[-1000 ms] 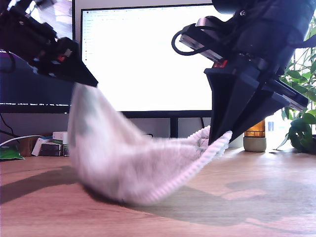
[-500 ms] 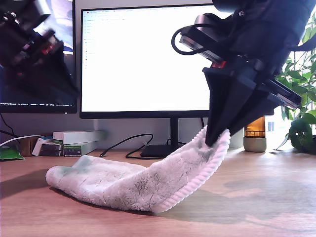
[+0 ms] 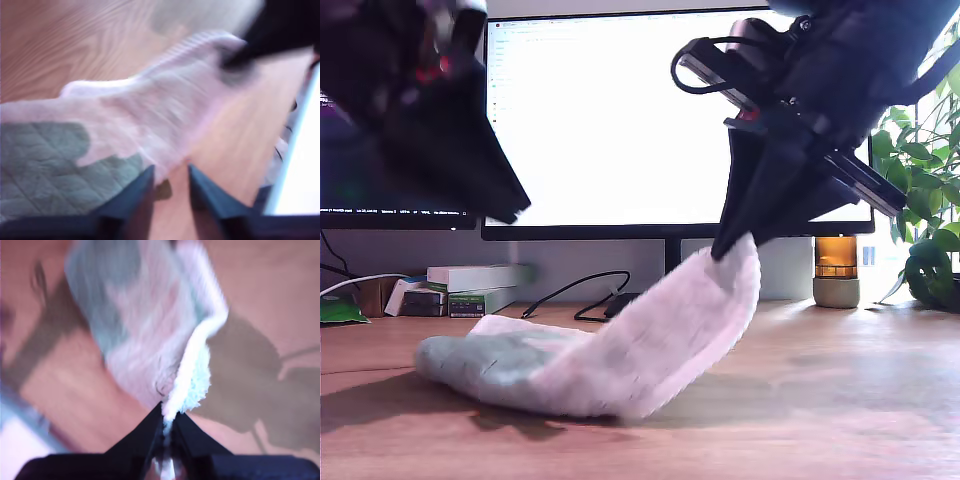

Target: Fold the tea towel to a neat square and place it to the right

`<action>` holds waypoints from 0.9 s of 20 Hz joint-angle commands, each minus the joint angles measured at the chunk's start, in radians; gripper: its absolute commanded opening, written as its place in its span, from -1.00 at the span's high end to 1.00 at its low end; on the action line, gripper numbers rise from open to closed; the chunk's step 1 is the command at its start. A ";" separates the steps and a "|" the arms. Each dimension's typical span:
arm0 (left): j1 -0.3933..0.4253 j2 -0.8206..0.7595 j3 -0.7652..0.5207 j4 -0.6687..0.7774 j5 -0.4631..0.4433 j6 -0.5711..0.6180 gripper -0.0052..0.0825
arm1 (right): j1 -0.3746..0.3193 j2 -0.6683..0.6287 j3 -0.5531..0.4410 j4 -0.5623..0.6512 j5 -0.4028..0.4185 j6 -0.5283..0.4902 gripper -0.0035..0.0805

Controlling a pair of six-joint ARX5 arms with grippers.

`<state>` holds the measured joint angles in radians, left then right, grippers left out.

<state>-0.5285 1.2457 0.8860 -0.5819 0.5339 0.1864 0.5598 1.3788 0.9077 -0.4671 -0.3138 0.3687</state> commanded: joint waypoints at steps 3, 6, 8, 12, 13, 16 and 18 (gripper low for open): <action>-0.064 -0.044 -0.013 -0.029 -0.051 0.004 0.86 | -0.097 0.043 -0.009 0.089 0.076 0.022 0.95; -0.127 -0.042 -0.026 -0.016 -0.112 0.005 0.92 | -0.131 0.102 -0.009 0.108 0.107 0.021 0.95; -0.154 -0.041 -0.044 0.010 -0.196 0.005 0.93 | -0.130 0.138 -0.009 0.120 0.114 0.022 0.95; -0.125 -0.039 -0.098 0.049 -0.351 0.011 0.93 | -0.115 0.150 -0.009 0.122 0.111 0.021 0.95; -0.100 -0.034 -0.105 0.053 -0.352 -0.022 0.92 | -0.115 0.150 -0.009 0.122 0.111 0.020 0.95; -0.010 0.013 -0.133 0.079 -0.341 -0.108 0.83 | -0.115 0.150 -0.008 0.124 0.111 0.016 0.95; 0.050 0.062 -0.145 0.083 -0.250 -0.176 0.40 | -0.115 0.150 -0.008 0.123 0.111 -0.003 0.95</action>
<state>-0.4908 1.2797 0.7773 -0.5003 0.2554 0.0273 0.4400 1.5337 0.9077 -0.3508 -0.2012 0.3729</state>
